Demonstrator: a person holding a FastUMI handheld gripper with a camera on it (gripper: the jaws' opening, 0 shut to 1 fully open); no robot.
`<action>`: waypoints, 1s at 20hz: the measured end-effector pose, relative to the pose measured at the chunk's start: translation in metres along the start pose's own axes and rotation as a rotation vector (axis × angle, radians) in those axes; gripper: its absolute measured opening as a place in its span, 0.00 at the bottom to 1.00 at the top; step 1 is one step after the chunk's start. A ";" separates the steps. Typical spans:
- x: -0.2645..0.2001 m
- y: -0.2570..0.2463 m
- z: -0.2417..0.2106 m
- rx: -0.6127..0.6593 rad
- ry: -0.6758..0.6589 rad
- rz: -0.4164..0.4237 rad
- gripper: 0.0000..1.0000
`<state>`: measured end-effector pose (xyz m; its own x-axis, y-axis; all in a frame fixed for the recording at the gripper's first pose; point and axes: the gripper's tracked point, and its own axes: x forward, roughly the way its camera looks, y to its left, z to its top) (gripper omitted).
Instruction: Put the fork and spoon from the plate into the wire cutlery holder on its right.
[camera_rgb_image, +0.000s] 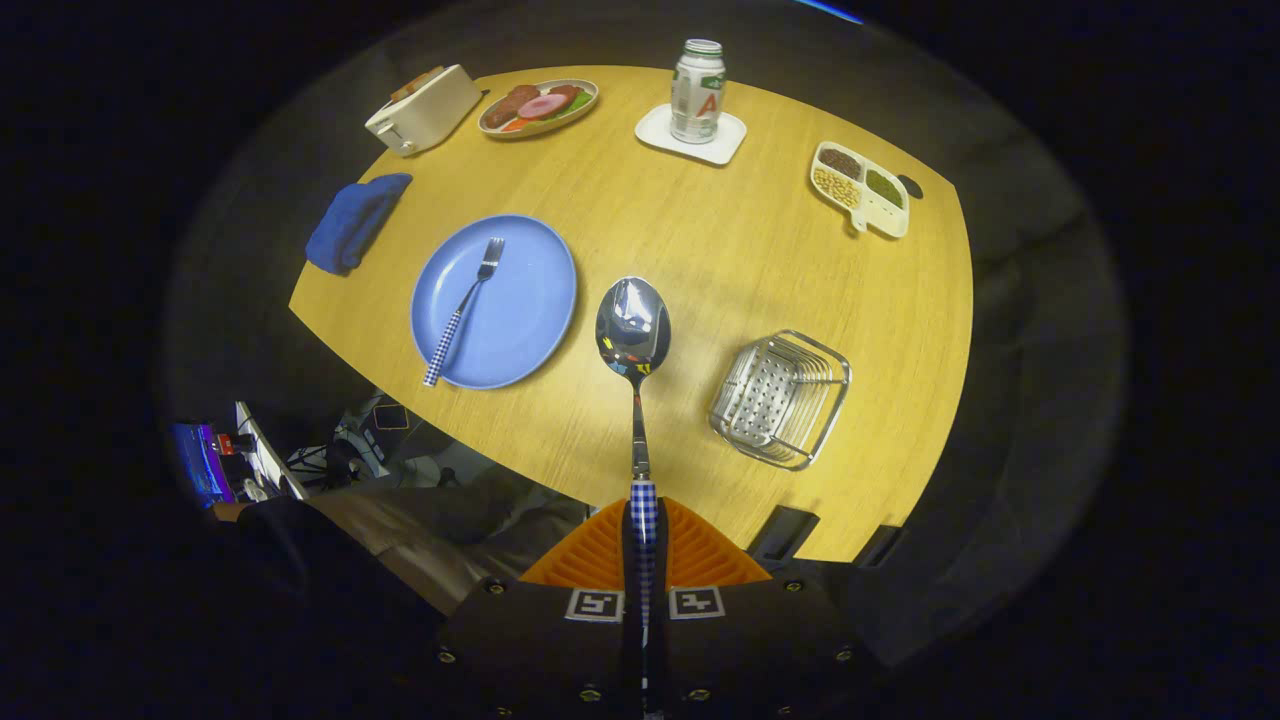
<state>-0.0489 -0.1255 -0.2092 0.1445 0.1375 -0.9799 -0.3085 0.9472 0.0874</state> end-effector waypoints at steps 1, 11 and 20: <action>-0.002 -0.011 -0.005 0.010 0.015 -0.009 0.02; 0.024 -0.083 -0.021 0.066 0.234 -0.043 0.02; 0.053 -0.092 -0.005 0.051 0.422 -0.049 0.02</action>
<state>-0.0169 -0.2070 -0.2704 -0.2429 -0.0283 -0.9696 -0.2627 0.9641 0.0377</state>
